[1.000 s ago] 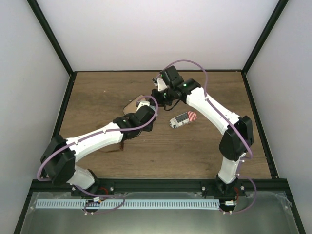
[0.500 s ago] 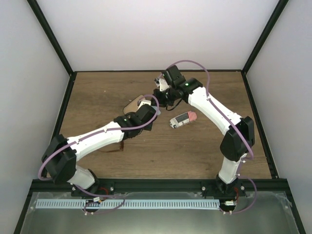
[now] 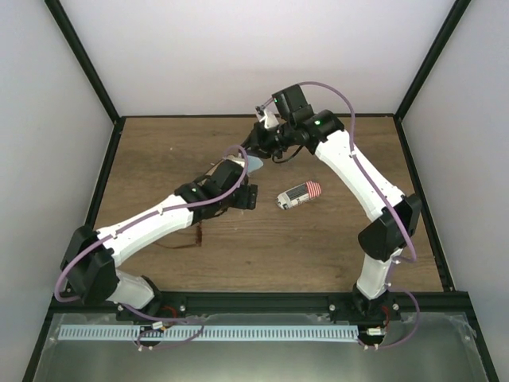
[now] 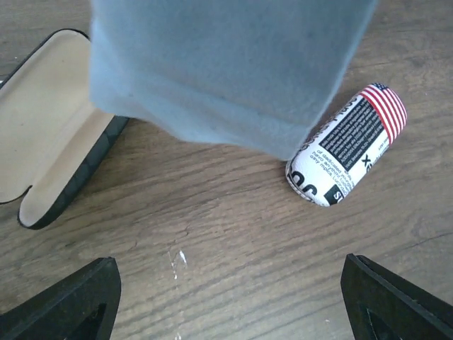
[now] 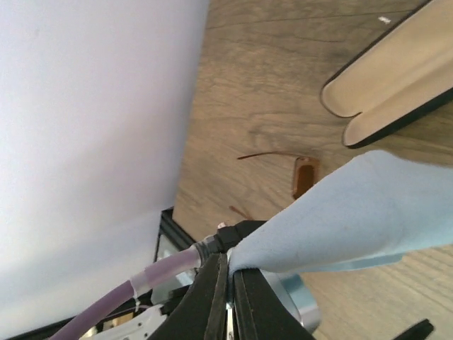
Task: Organize the sunglasses
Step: Adjust the glasses cleaning cloth.
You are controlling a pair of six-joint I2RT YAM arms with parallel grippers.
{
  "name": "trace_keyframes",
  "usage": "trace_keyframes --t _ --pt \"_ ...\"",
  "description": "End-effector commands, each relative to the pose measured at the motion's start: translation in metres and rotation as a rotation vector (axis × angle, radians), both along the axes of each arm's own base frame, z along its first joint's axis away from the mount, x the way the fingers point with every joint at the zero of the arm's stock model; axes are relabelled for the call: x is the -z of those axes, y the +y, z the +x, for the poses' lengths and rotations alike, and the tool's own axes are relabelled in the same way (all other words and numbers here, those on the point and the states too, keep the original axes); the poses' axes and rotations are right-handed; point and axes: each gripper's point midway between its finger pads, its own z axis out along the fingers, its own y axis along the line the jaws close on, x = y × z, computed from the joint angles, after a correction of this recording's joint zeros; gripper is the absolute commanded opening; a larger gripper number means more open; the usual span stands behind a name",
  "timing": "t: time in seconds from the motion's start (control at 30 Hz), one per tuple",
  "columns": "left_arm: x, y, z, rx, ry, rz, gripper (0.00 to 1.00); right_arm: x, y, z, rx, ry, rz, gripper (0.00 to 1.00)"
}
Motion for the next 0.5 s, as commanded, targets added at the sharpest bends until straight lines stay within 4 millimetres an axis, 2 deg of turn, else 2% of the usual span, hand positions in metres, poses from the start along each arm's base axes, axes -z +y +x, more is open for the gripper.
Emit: trace_keyframes --t 0.0,0.13,0.3,0.47 --pt "-0.024 0.008 0.002 -0.030 0.002 0.027 0.88 -0.006 0.005 -0.012 0.011 0.166 0.061 0.04" --pt "-0.036 0.020 0.012 -0.084 -0.053 0.086 0.86 -0.017 0.007 -0.013 0.020 0.175 0.097 0.04" --pt "-0.053 0.031 0.027 -0.156 -0.163 0.113 0.72 -0.026 0.005 -0.015 0.023 0.163 0.114 0.03" --pt "-0.052 0.039 0.037 -0.172 -0.211 0.200 0.69 -0.032 0.003 -0.021 0.014 0.158 0.130 0.02"
